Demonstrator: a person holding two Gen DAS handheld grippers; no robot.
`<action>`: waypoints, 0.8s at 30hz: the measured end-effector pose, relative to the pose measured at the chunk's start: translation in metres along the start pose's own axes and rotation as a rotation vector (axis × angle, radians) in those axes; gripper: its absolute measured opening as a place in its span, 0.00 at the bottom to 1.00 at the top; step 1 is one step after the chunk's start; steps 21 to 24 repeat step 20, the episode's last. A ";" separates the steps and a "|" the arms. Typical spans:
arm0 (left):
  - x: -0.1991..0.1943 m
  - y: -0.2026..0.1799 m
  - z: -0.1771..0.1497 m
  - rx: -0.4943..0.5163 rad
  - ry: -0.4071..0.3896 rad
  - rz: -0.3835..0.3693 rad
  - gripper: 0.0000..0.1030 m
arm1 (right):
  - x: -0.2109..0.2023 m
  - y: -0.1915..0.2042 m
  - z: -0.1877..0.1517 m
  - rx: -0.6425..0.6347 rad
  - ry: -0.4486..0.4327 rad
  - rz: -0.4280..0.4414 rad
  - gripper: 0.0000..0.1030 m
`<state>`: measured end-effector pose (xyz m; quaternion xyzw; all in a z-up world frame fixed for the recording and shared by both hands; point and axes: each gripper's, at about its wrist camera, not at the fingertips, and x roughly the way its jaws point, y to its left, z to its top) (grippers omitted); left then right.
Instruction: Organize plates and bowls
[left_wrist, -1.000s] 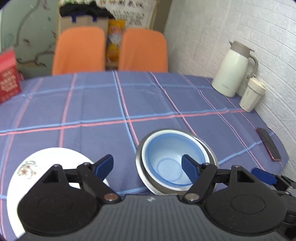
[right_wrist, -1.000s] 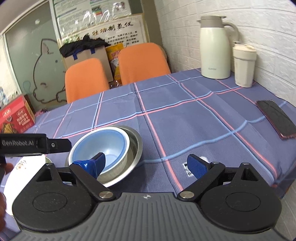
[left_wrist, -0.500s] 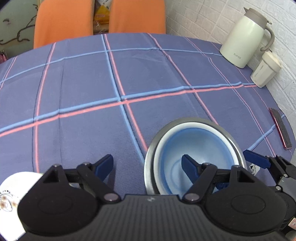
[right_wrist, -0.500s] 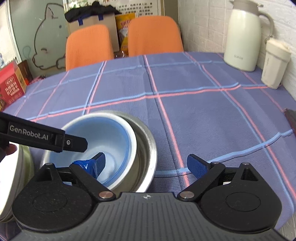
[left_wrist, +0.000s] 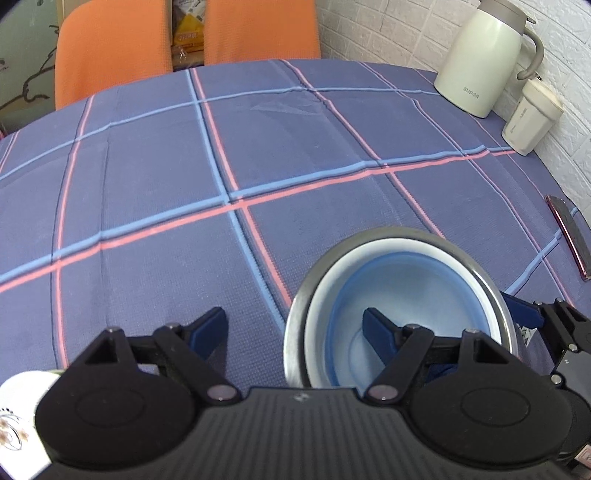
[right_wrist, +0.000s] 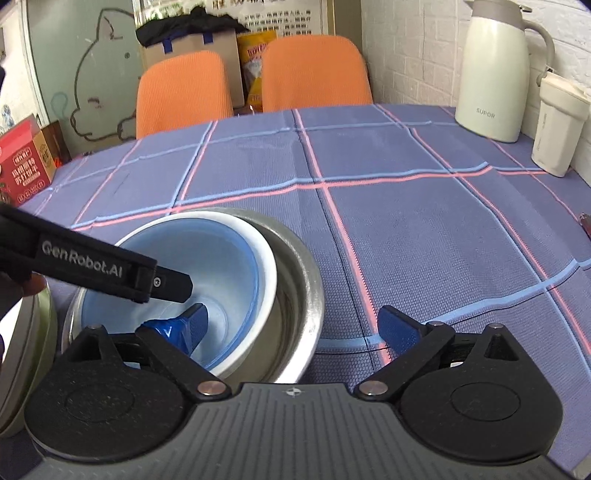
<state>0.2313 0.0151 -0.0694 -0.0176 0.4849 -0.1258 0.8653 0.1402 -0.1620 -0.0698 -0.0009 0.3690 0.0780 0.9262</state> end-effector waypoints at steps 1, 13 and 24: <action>0.000 -0.002 -0.001 0.009 -0.003 0.007 0.73 | 0.000 0.002 0.001 -0.005 0.009 0.012 0.84; 0.002 -0.007 -0.004 0.025 -0.039 0.012 0.74 | -0.005 0.000 -0.003 0.012 -0.029 0.068 0.75; 0.003 -0.024 -0.007 0.040 -0.043 -0.033 0.75 | -0.006 0.020 -0.005 -0.012 -0.037 0.147 0.59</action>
